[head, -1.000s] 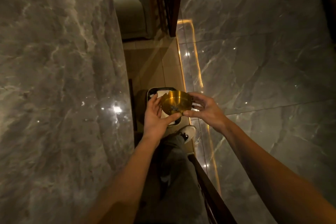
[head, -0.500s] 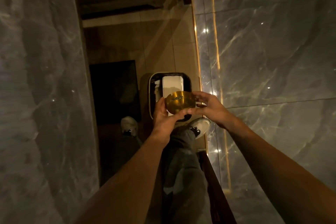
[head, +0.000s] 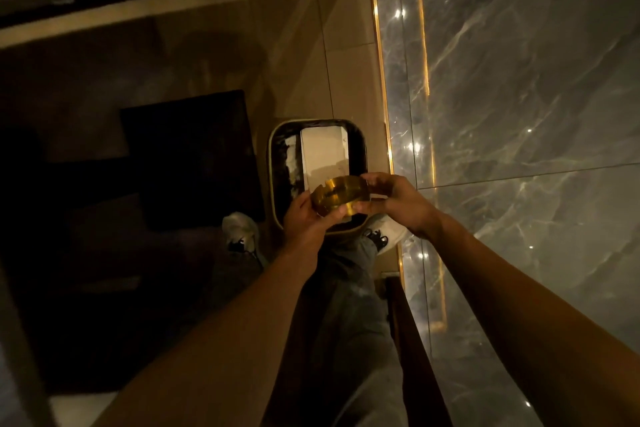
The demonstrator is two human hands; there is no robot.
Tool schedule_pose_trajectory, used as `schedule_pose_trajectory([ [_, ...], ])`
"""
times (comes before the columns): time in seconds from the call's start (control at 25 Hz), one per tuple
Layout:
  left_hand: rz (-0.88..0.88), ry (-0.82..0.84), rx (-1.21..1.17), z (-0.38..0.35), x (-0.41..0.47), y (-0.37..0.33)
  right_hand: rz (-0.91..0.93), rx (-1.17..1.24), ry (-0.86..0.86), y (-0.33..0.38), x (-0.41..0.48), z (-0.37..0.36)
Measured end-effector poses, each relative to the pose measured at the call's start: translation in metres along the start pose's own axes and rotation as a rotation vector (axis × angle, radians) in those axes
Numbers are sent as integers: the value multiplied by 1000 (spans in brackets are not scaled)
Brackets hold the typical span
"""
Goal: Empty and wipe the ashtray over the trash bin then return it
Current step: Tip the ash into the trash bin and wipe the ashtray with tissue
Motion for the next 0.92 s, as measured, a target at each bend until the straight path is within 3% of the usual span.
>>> schedule_pose_trajectory([
  [0.36, -33, -29, 104, 12, 50, -5, -55, 112, 11, -23, 35, -20],
  [0.92, 42, -134, 146, 13, 95, 9, -241, 116, -254, -41, 57, -33],
])
Point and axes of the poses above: each hand's wrist, its own x-axis towards the middle knuckle, its own z-axis out of the back of the hand, y = z × x, the point moved 4 cm from there along x, towards the middle knuckle, and after that the axes turned 12 degrees about -x, right-handed, at the moved point
